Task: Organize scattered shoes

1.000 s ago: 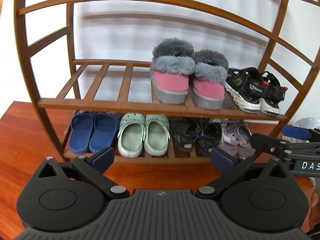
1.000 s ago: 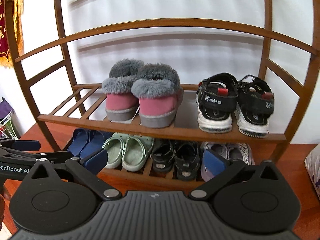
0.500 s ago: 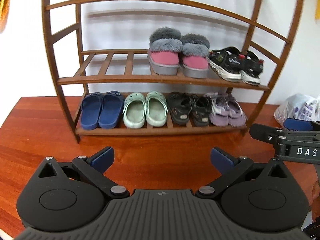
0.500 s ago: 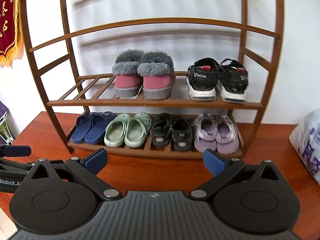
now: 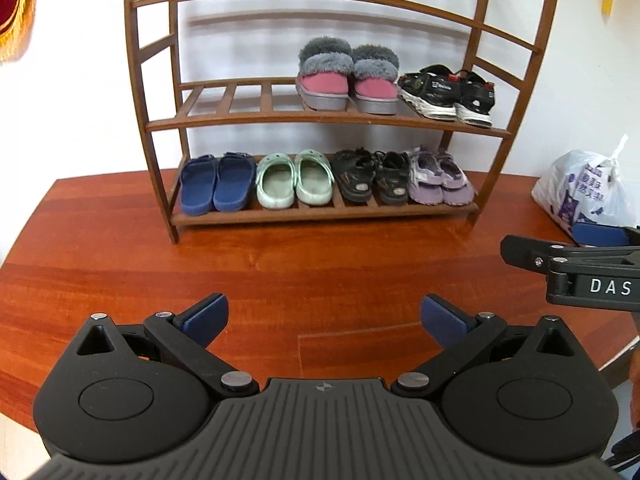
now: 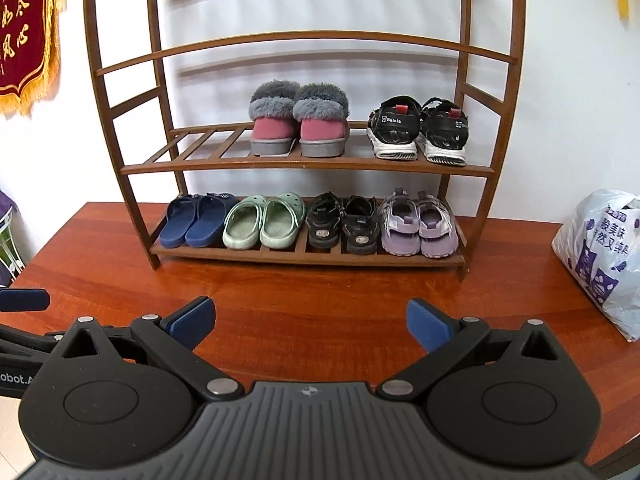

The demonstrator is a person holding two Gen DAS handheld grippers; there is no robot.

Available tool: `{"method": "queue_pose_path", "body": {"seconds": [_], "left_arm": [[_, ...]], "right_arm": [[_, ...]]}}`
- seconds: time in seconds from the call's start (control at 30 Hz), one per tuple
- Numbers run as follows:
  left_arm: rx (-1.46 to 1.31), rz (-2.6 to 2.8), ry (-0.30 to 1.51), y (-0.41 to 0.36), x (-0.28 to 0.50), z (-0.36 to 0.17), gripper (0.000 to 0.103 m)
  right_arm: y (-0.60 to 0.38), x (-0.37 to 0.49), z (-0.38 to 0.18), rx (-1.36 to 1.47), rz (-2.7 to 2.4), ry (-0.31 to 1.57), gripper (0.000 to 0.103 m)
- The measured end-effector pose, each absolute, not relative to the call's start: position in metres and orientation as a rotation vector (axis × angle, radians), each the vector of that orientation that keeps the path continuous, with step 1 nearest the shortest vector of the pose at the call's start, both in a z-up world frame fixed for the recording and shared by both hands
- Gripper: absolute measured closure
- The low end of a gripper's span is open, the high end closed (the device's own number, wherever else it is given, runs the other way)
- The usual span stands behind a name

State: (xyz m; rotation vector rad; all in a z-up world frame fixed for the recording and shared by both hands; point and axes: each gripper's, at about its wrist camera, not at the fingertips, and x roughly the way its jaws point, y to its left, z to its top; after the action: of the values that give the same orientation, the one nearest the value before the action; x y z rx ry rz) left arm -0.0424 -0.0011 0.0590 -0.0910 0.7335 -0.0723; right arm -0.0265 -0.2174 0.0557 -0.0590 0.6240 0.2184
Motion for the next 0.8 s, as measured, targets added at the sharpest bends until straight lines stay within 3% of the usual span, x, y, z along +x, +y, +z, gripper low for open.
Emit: {"method": "queue_pose_path", "body": {"seconds": [0.8], "left_arm": [[-0.076,0.026,0.762,-0.029,-0.068,0.057,0.000]], "right_arm": [[-0.257,-0.057,0.045,-0.028,0.241,0.649,0.001]]}}
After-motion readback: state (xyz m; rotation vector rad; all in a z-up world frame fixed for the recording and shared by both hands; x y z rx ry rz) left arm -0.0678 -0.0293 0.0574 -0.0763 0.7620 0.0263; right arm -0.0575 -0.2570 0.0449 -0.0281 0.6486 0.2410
